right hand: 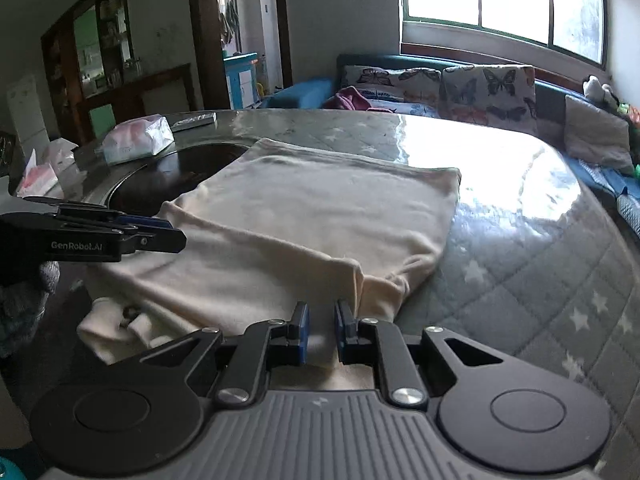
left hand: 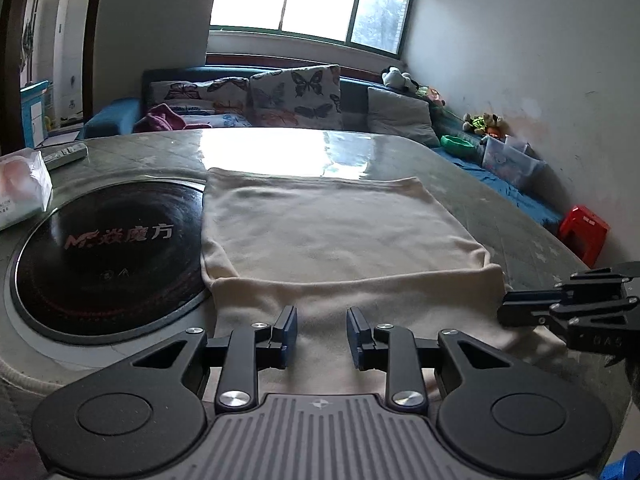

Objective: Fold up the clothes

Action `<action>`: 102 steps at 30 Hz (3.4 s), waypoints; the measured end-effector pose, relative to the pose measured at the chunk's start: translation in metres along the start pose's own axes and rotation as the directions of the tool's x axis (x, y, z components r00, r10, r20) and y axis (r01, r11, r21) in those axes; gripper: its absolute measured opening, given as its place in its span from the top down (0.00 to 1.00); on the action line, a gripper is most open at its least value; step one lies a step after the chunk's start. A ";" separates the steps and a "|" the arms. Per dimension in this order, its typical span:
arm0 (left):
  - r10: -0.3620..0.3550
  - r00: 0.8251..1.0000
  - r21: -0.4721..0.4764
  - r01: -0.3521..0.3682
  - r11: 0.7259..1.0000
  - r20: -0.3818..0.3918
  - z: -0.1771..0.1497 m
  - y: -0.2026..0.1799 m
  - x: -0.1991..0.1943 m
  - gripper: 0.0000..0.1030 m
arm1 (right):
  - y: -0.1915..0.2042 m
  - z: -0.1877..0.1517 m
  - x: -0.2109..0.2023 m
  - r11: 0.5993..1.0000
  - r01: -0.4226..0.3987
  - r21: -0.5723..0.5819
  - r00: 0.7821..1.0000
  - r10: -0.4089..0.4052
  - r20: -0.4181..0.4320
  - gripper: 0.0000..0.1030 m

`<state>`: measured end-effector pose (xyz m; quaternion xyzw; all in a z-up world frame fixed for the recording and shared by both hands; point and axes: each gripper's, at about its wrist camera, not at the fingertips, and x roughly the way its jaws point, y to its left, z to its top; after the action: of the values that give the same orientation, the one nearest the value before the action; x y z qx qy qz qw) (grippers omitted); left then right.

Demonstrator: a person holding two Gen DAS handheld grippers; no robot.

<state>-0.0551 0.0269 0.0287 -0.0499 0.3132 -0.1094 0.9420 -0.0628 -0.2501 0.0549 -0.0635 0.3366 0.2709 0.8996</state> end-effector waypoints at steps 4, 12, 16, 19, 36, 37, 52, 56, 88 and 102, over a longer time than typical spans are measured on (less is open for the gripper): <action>0.007 1.000 0.018 -0.007 1.000 0.007 -0.002 0.002 -0.014 0.70 | 0.002 0.003 -0.010 1.000 0.005 -0.013 1.000 -0.004 0.030 0.87; -0.015 1.000 0.129 0.017 0.991 -0.015 -0.021 0.002 -0.048 0.62 | 0.010 0.018 -0.006 0.998 -0.010 -0.057 0.997 0.015 0.081 0.86; -0.040 0.999 0.223 0.044 0.974 -0.023 -0.036 -0.006 -0.064 0.61 | 0.007 0.025 0.012 0.998 0.003 -0.065 0.998 0.001 0.062 0.86; -0.049 0.998 0.304 0.055 0.951 -0.028 -0.046 -0.016 -0.068 0.61 | 0.000 0.023 0.024 0.999 0.012 -0.046 1.000 -0.011 0.027 0.86; -0.111 0.994 0.546 0.084 0.833 0.016 -0.063 -0.046 -0.054 0.61 | 0.023 -0.006 -0.008 0.981 -0.057 -0.185 0.998 0.048 -0.051 0.80; -0.115 0.993 0.549 0.087 0.832 0.016 -0.063 -0.046 -0.052 0.61 | 0.024 -0.006 -0.010 0.979 -0.058 -0.195 0.997 0.049 -0.052 0.79; -0.166 0.985 0.388 0.135 0.912 0.049 -0.011 -0.027 -0.032 0.89 | 0.040 -0.018 -0.046 0.904 -0.091 -0.418 0.996 0.075 -0.054 0.43; -0.161 0.986 0.362 0.136 0.922 0.039 0.000 -0.024 -0.021 0.89 | 0.047 -0.023 -0.037 0.877 -0.087 -0.473 0.996 0.080 -0.034 0.43; -0.064 0.997 0.532 0.033 0.846 0.040 -0.055 -0.010 -0.043 0.88 | 0.024 0.015 -0.009 0.969 -0.143 -0.202 0.990 0.144 -0.007 0.93; -0.143 0.985 0.471 0.080 0.879 0.100 -0.054 -0.016 -0.122 0.90 | 0.039 0.005 -0.080 0.947 -0.206 -0.246 0.977 0.214 0.008 0.94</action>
<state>-0.1852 0.0393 0.0588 0.1521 0.2114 -0.2320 0.9372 -0.1311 -0.2511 0.1131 -0.1324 0.2900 0.4054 0.8567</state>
